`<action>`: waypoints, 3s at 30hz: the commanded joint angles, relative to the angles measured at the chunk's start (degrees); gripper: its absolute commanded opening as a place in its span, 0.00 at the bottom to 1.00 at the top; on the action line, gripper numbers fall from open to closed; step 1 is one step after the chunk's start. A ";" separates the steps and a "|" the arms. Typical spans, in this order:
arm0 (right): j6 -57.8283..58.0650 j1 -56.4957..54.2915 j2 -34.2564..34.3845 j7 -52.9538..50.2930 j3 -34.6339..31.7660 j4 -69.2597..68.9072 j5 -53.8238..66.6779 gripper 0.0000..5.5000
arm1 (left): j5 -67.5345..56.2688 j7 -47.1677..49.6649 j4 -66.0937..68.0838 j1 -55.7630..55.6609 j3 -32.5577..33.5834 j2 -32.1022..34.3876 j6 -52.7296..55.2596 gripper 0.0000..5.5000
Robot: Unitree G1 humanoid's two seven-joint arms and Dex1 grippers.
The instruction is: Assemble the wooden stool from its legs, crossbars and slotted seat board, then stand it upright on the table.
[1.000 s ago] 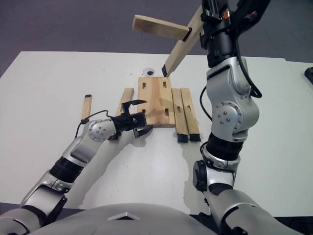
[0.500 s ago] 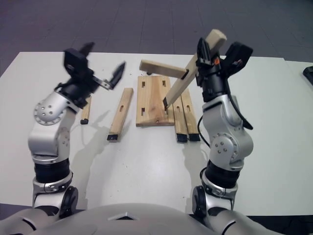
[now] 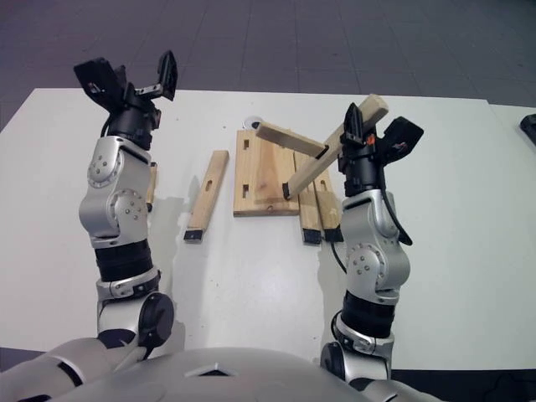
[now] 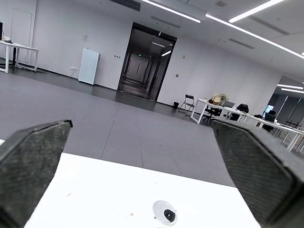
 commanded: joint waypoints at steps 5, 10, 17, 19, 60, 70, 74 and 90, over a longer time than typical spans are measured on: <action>-4.02 -0.09 0.71 -0.44 -1.20 6.03 -2.17 0.18 | -1.51 0.52 2.38 -1.46 -0.85 0.35 -1.65 0.98; -5.57 1.64 -1.07 -0.22 2.34 8.11 -7.93 0.18 | -1.79 1.00 2.42 -1.36 -1.54 0.48 -1.73 0.98; -7.46 2.75 -2.98 0.69 7.17 10.14 -15.01 0.18 | -2.73 3.47 0.54 -1.41 -1.63 -0.69 -1.67 0.98; -6.55 3.58 -4.18 1.18 8.63 10.48 -16.84 0.18 | -2.88 4.05 0.17 -1.50 -1.68 -0.75 -1.68 0.98; 1.14 -5.44 -7.20 6.94 9.21 1.87 -15.34 0.67 | -0.17 5.54 1.43 -3.09 -7.51 -0.10 -3.72 0.98; 7.28 -24.66 -25.33 6.55 -13.50 5.22 0.71 0.94 | 4.14 6.59 0.15 -1.78 -5.42 5.04 -4.17 0.98; 12.39 -8.13 -30.36 10.68 -3.70 8.96 -8.49 0.98 | 4.08 7.13 -3.50 -1.63 -3.61 7.34 -2.34 0.98; 24.72 8.63 -25.07 14.59 7.25 7.31 -10.74 0.98 | 4.45 9.20 -8.24 1.01 -8.13 3.08 3.00 0.98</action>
